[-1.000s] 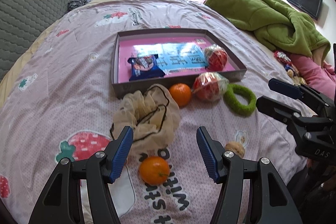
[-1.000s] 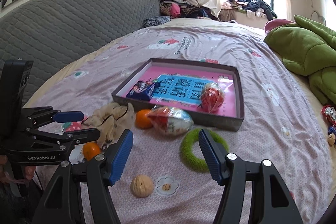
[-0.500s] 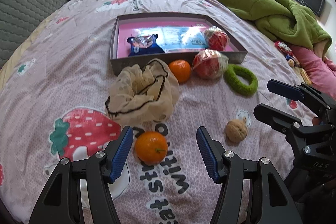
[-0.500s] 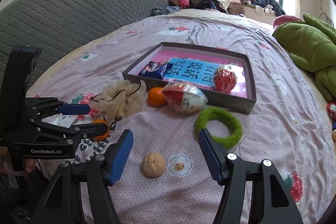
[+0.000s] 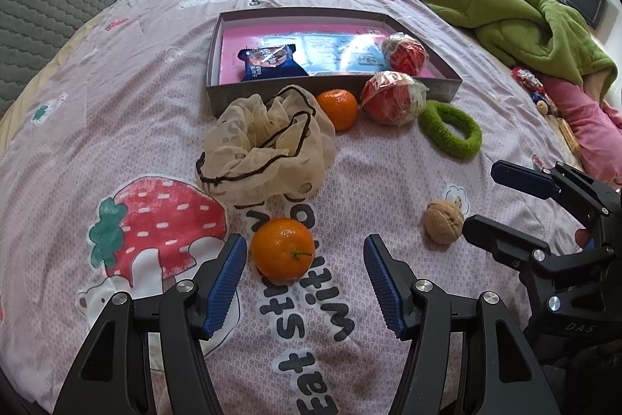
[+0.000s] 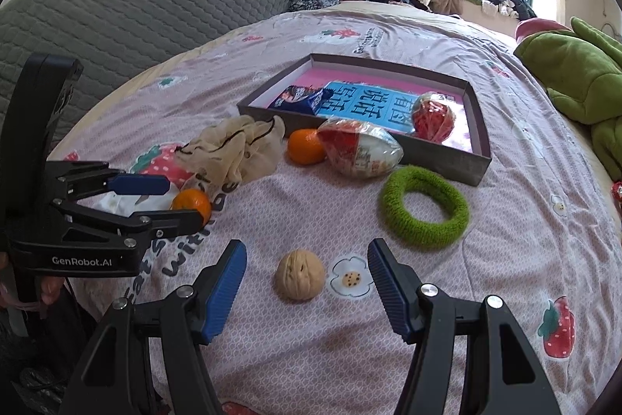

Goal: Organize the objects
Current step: 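Grasp the orange with the left tool while the right tool grasps the walnut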

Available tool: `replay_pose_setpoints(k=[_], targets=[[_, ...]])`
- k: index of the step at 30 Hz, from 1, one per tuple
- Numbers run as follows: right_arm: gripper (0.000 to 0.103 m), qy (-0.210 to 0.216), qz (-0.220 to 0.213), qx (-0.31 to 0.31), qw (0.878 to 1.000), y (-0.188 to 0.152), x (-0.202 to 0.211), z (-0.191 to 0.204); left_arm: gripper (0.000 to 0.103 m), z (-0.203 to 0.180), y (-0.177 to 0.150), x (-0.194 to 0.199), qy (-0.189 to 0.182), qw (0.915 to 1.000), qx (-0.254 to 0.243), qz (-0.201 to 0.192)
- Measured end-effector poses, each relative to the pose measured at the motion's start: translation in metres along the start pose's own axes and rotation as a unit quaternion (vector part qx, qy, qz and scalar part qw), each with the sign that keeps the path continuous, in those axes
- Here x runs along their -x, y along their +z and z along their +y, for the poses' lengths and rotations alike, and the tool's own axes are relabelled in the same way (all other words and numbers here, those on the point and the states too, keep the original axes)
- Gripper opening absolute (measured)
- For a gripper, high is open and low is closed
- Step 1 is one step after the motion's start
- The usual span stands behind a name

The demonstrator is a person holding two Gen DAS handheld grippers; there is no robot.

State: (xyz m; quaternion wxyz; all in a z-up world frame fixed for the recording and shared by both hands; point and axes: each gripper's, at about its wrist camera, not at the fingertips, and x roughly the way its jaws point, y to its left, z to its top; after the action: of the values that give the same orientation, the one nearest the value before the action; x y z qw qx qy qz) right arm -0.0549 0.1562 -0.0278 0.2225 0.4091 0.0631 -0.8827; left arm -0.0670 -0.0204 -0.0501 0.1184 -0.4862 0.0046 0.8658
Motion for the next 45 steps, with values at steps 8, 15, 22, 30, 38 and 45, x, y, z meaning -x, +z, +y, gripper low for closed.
replay_pose_setpoints(k=[8, 15, 22, 30, 38, 45], targets=[[0.064, 0.005, 0.009, 0.004, 1.000, -0.006, -0.003, 0.003, 0.064, 0.002, -0.004, -0.003, 0.002, 1.0000, 0.003, 0.008], [0.064, 0.004, 0.018, 0.005, 1.000, -0.009, -0.007, 0.005, 0.064, 0.004, -0.004, -0.008, 0.009, 0.9998, 0.006, 0.015], [0.064, -0.002, 0.024, 0.006, 1.000, -0.012, -0.012, 0.004, 0.064, 0.006, -0.006, -0.012, 0.008, 0.9997, 0.008, 0.020], [0.064, -0.007, 0.030, -0.006, 1.000, -0.016, -0.018, 0.001, 0.064, 0.010, -0.005, -0.014, 0.009, 0.9997, 0.018, 0.018], [0.064, -0.009, 0.032, -0.007, 0.999, -0.017, -0.023, 0.002, 0.064, 0.012, -0.004, -0.018, 0.021, 0.9995, 0.020, 0.010], [0.064, -0.018, 0.033, -0.006, 0.999, -0.019, -0.029, 0.006, 0.064, 0.014, -0.005, -0.021, 0.033, 0.9990, 0.029, 0.001]])
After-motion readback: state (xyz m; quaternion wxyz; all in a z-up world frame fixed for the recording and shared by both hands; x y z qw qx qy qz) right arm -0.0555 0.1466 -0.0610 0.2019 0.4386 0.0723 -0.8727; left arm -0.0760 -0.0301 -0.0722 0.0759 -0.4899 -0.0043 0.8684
